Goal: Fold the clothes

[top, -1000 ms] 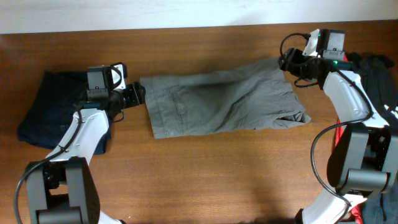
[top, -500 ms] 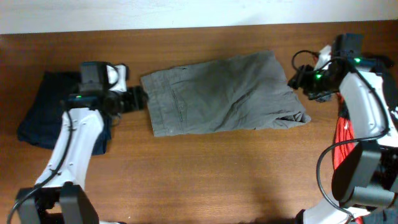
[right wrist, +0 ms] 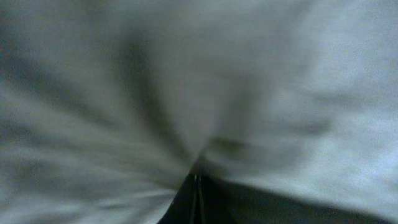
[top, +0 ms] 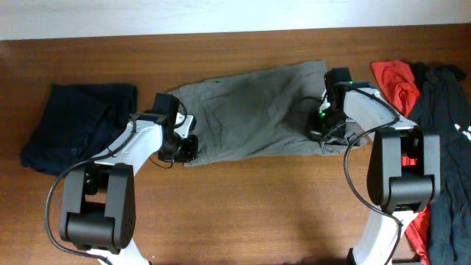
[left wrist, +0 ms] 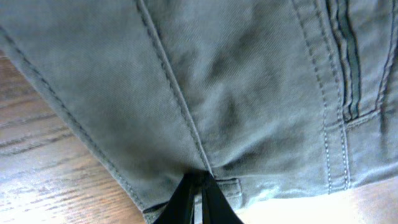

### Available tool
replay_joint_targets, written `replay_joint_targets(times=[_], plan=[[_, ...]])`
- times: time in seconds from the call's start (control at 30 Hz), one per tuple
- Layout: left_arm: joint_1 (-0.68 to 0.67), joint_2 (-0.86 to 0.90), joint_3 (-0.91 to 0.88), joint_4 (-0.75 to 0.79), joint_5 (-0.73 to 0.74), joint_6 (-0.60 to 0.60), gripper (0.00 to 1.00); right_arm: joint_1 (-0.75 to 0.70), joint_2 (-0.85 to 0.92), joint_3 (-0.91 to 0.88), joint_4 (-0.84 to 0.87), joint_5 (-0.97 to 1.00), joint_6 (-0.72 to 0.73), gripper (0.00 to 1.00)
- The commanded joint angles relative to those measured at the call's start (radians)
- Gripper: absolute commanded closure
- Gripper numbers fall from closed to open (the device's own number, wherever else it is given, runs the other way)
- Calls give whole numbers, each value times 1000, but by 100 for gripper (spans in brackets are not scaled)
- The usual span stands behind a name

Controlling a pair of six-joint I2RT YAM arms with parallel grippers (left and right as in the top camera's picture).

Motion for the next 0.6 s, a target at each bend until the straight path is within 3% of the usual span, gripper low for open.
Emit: replay_joint_targets(times=[0.0,0.33,0.57], plan=[[2,24,-8,-39,-71,16,96,-56,31,-24,-64,207,30,96],[60,24,-8,-56,-160,15,96,-264,-6,-23,-202,254,31,96],[140,24,4,-71,-172,15,96,-390,-37,-22,-243,160,33,96]])
